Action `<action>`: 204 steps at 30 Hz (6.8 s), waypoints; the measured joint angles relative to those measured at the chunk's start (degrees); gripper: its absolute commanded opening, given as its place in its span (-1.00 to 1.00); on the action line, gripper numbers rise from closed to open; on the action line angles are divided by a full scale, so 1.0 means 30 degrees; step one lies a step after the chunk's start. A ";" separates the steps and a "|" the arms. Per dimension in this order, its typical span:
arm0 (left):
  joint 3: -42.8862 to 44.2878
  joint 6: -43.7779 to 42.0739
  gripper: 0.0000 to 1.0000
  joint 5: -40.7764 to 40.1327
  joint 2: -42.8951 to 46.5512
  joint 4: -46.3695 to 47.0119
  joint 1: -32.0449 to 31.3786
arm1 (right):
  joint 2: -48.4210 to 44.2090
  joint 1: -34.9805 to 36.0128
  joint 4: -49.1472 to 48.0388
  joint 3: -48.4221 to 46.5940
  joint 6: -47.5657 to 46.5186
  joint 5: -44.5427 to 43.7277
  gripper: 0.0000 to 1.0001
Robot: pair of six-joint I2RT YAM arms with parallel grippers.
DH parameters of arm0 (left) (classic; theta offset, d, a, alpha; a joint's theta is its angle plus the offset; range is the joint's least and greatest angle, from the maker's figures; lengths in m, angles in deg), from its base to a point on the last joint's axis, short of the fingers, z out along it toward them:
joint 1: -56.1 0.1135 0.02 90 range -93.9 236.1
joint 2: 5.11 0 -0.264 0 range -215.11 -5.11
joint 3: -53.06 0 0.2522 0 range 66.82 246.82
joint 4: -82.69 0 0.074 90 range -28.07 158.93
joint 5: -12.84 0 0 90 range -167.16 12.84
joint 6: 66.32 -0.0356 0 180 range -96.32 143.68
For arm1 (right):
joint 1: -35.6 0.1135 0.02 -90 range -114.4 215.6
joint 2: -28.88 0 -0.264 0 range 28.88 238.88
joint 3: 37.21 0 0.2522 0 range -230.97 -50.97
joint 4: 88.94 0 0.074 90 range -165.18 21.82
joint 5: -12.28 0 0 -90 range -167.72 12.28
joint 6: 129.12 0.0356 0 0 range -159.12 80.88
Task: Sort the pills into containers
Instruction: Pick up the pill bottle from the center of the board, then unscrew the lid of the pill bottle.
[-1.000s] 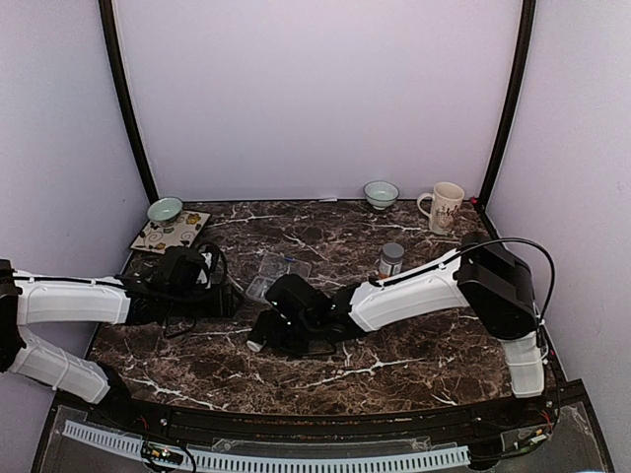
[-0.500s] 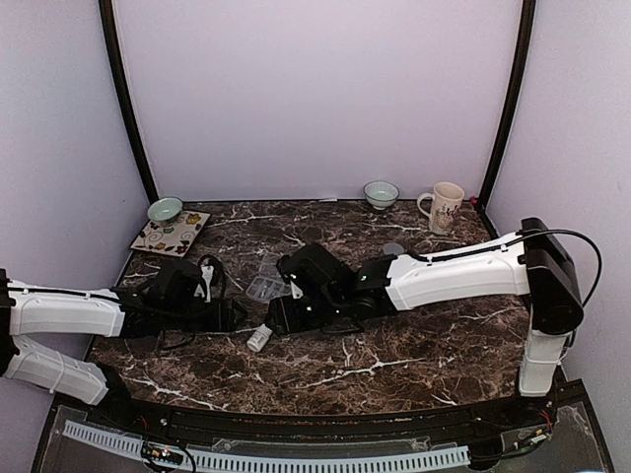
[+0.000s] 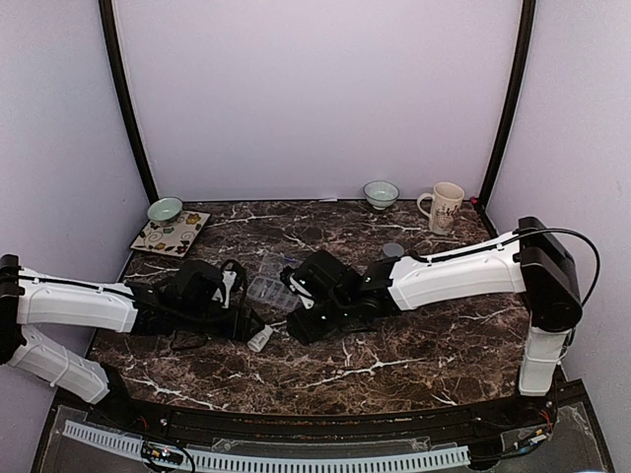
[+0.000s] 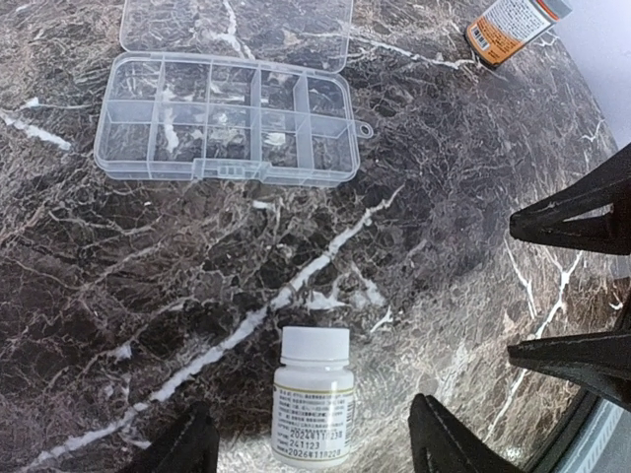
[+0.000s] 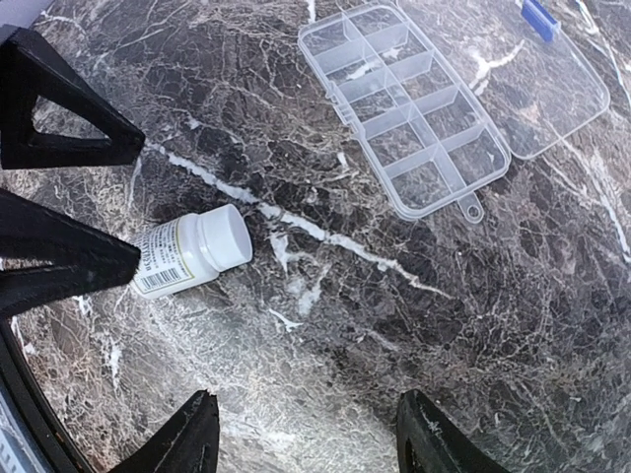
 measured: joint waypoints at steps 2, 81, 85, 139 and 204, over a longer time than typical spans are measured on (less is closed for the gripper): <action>0.0117 -0.0051 0.34 -0.0124 -0.0240 -0.0189 -0.0204 | -0.0080 -0.0015 -0.0117 0.0051 -0.0372 0.0000 0.23; -0.4408 -0.1093 0.15 -1.1038 -0.5559 1.2072 -0.6790 | -0.1734 -0.1086 -0.0707 0.1341 -0.1341 0.2645 0.21; -0.4408 -0.1472 0.11 -1.0761 -0.5727 1.2407 -0.6754 | -0.1625 -0.1086 -0.0648 0.1304 -0.1392 0.2667 0.21; 0.0918 -0.3920 -1.00 -0.1501 0.2171 0.3694 -0.5595 | -0.7213 -0.3002 -0.1472 0.3541 -0.1807 0.7839 0.21; 0.6135 -0.4903 -1.00 1.1664 0.1676 -0.0335 -0.1916 | -1.0156 -0.4539 -0.7424 0.6863 0.5537 1.6582 0.03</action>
